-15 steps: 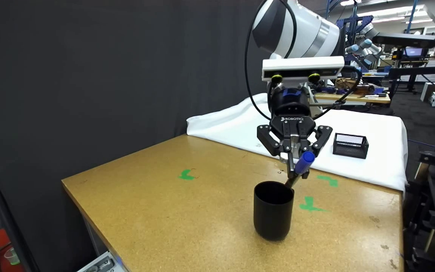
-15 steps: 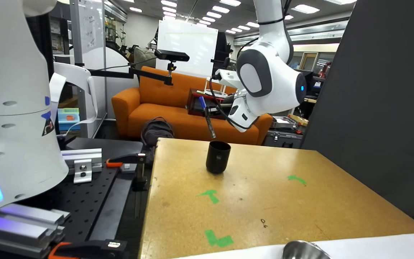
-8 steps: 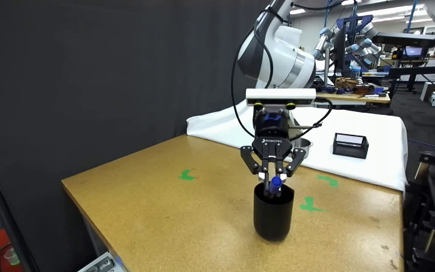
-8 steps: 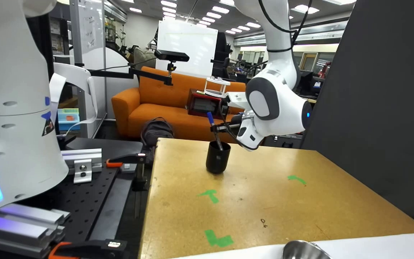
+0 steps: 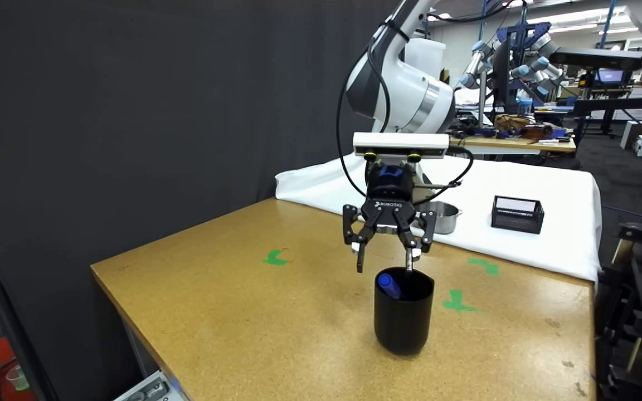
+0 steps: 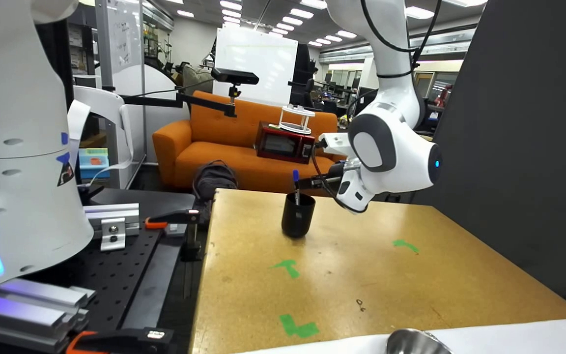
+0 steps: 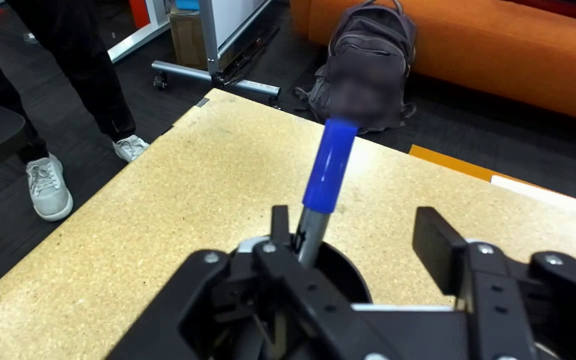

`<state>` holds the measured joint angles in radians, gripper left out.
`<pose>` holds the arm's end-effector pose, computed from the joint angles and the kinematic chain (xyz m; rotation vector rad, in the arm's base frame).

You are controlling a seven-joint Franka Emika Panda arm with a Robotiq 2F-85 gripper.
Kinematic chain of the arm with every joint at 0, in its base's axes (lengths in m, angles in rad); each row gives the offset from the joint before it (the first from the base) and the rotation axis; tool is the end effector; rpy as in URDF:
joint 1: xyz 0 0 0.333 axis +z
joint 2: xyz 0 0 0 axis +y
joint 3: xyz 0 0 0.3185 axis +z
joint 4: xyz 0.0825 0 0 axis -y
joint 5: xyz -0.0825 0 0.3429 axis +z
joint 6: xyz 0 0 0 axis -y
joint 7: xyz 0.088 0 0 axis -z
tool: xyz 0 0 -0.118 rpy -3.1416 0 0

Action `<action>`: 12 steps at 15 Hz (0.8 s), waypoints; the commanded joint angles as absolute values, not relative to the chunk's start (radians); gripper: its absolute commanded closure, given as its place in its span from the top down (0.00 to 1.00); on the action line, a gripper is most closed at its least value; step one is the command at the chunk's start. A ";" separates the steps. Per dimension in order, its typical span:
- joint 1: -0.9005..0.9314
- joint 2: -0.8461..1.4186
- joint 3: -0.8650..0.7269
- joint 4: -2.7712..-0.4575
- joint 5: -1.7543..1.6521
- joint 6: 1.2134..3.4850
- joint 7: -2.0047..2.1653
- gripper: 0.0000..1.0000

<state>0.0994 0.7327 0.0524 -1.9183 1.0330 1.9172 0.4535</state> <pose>0.5144 0.1493 0.1260 -2.0001 1.1805 1.1178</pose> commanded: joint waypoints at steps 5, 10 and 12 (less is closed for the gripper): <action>0.175 0.606 0.009 -1.974 1.026 2.104 0.604 1.00; 0.233 0.501 0.005 -2.014 0.943 2.288 0.754 1.00; 0.244 0.460 0.006 -2.036 0.887 2.351 0.828 1.00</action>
